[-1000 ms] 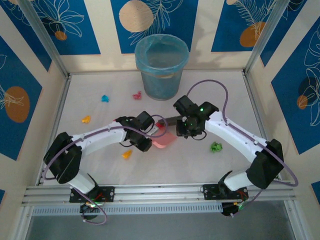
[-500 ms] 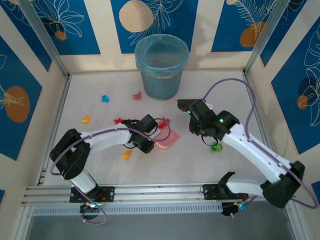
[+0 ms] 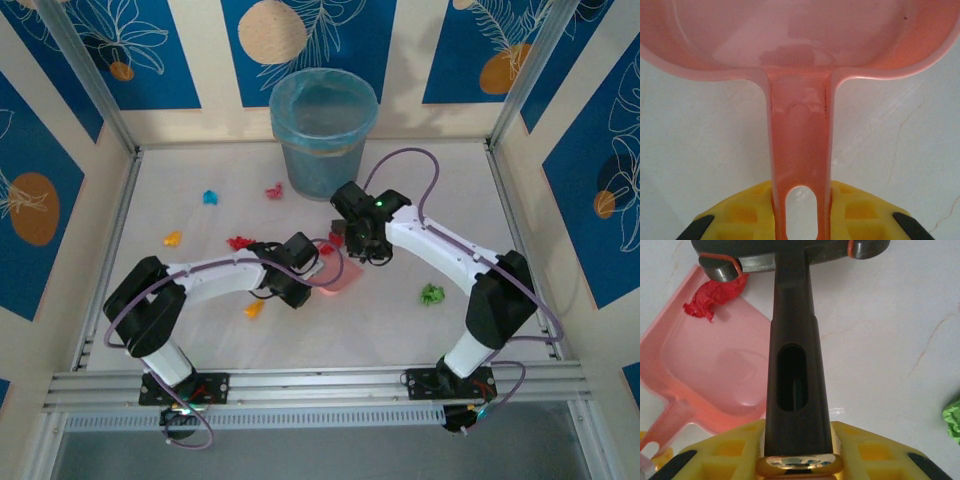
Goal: Sweep away the paper scraps from the table
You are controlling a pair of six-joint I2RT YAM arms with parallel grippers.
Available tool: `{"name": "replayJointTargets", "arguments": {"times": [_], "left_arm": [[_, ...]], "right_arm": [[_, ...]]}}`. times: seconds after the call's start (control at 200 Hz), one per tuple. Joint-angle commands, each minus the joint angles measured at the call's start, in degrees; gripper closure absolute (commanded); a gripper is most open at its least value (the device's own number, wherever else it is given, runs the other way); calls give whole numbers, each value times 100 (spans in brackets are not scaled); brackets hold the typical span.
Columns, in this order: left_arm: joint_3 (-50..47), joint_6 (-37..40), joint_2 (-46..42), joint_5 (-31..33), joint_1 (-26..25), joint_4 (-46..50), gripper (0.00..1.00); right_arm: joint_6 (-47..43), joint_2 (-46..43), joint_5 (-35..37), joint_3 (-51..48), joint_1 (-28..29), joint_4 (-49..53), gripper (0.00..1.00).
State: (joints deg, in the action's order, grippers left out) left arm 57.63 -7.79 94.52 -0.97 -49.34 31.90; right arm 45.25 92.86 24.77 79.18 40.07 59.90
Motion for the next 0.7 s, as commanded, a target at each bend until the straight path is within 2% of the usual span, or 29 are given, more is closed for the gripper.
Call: {"name": "replayJointTargets", "arguments": {"times": [0.0,0.32,0.69], "left_arm": [[-168,-89,266,40,-95,265,100],[-124,-98,389,35,-106,144,100],[-198,-145,236,321,-189,-117,100]], "right_arm": [[-64,-104,-326,16,167,403,100],[273,-1112,-718,-944,965,224,100],[896,-1457,-26,-736,1118,560,100]]}}
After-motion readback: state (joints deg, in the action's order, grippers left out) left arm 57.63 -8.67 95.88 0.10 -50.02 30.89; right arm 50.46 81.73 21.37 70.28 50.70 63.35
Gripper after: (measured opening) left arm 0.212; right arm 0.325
